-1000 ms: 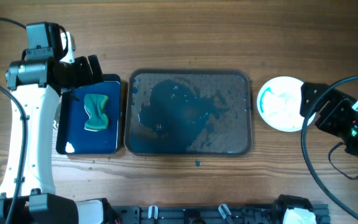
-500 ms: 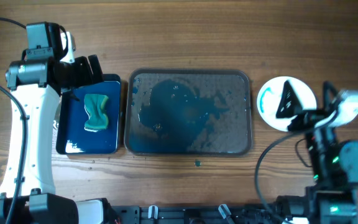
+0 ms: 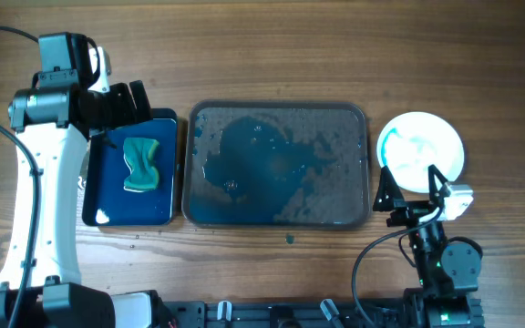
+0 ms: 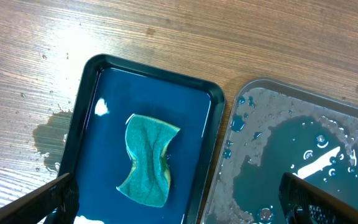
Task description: Clean dirty plates on tray and stack at the side
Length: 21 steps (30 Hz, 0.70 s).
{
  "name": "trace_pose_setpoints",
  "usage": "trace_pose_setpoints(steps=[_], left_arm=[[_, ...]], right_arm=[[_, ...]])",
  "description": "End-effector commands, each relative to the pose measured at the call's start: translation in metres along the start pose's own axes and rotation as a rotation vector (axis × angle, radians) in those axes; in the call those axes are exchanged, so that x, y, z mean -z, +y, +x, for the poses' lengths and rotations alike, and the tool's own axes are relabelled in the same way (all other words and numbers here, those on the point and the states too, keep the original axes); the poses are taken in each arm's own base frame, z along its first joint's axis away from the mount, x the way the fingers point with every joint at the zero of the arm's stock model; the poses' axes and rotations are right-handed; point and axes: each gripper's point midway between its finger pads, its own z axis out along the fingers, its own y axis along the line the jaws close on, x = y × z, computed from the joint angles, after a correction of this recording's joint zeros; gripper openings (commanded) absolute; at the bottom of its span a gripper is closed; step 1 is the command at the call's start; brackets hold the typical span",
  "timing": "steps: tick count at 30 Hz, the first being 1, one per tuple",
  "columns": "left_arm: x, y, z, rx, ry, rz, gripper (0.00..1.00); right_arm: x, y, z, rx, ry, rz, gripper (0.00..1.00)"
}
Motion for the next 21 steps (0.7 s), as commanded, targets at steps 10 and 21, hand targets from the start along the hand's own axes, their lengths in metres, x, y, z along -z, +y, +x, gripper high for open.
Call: trace_pose_setpoints(steps=[10, 21], left_arm=[[-0.0001, -0.001, -0.0022, 0.0, -0.003, 0.008, 1.0], [0.004, -0.001, -0.0028, 0.0, -0.014, 0.009, 1.0]], right_arm=[[0.0007, 0.0002, -0.0026, -0.01, -0.014, 0.002, 1.0], [0.0007, 0.0002, -0.0026, -0.01, -0.014, 0.002, 1.0]])
